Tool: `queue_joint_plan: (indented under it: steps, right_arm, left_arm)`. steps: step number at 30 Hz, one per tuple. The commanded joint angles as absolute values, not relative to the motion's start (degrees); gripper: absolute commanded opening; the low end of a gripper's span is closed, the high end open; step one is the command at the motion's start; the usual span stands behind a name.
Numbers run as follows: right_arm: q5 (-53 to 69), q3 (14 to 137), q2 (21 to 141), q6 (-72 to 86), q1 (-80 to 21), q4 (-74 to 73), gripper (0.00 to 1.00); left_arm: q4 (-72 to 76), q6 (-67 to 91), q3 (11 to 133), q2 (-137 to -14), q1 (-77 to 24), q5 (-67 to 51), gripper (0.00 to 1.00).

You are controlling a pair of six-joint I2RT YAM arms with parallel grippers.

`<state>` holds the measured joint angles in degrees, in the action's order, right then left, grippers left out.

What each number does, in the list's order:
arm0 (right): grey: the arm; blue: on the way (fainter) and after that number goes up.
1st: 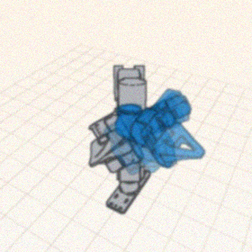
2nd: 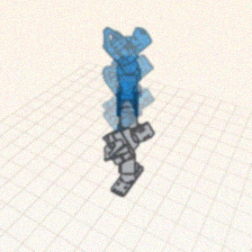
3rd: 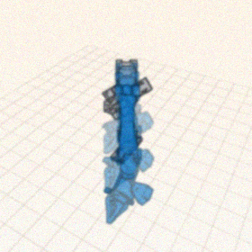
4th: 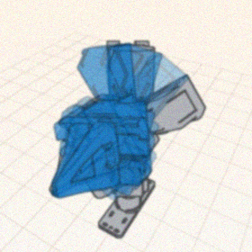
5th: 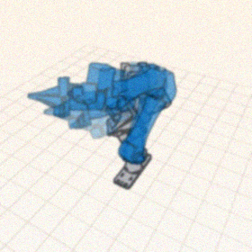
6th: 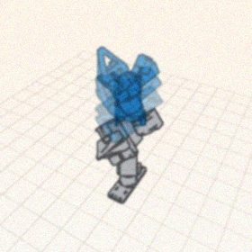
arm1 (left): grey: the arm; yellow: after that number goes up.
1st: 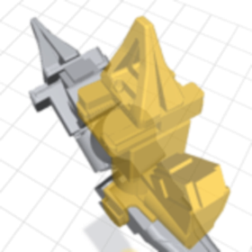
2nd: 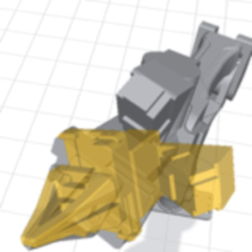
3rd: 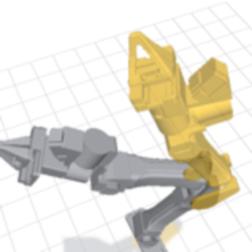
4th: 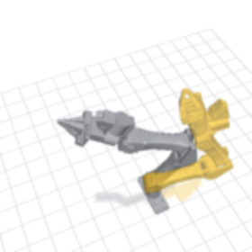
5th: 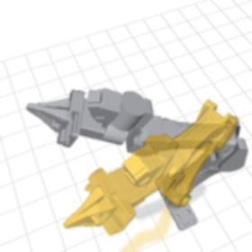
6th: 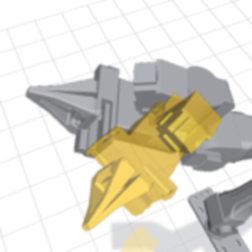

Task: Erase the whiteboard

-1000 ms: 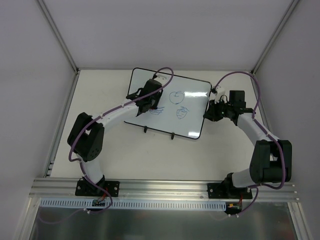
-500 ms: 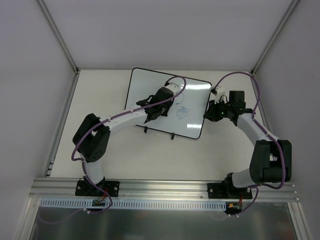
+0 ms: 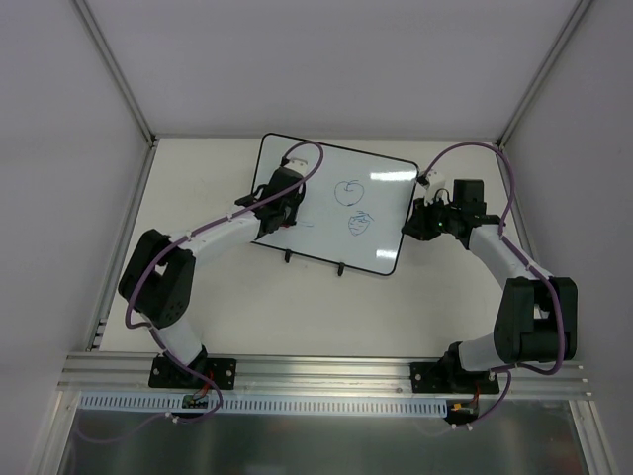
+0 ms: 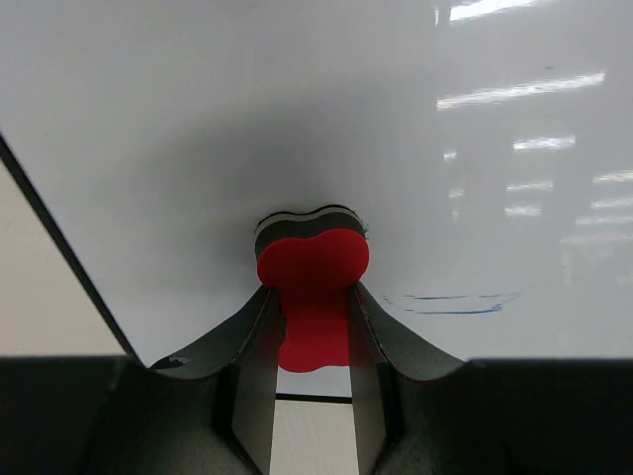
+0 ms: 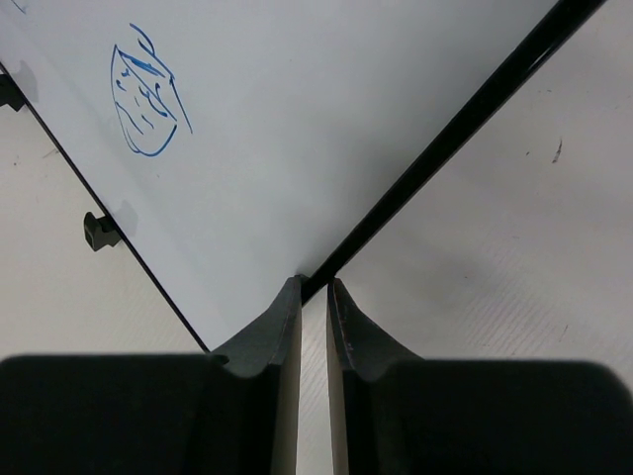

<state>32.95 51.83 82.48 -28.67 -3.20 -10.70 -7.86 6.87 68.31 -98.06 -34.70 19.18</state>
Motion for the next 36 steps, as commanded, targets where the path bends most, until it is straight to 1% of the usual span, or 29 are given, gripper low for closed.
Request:
queue_joint_plan:
  steps: [1,6,9,18,25,31,36]
  right_arm:
    - [31.82,50.71,82.09,-30.94,-3.78,-10.90,0.08]
    - [31.82,50.71,82.09,-30.94,-3.78,-10.72,0.08]
    - [31.73,50.54,82.00,-31.02,-3.69,-10.72,0.08]
    - [31.82,50.63,82.00,-31.03,-3.78,-10.72,0.08]
    - [31.90,50.63,82.00,-30.94,-3.78,-10.72,0.08]
    - [31.90,50.45,81.83,-30.94,-3.78,-10.55,0.08]
    - [31.90,50.27,81.74,-30.94,-3.78,-10.55,0.08]
  left_arm:
    - [-9.84,6.86,66.18,-98.35,-31.03,24.17,0.00]
    - [-9.76,8.17,67.58,-99.40,-31.11,22.15,0.00]
    - [-9.76,8.79,69.16,-100.46,-33.04,21.80,0.00]
    - [-9.58,14.84,72.95,-104.23,-43.58,20.75,0.00]
    - [-9.58,19.78,73.82,-107.14,-48.60,19.25,0.00]
    - [-9.67,18.20,74.97,-105.74,-47.73,22.67,0.00]
    - [-9.58,17.84,71.82,-102.75,-41.33,23.81,0.00]
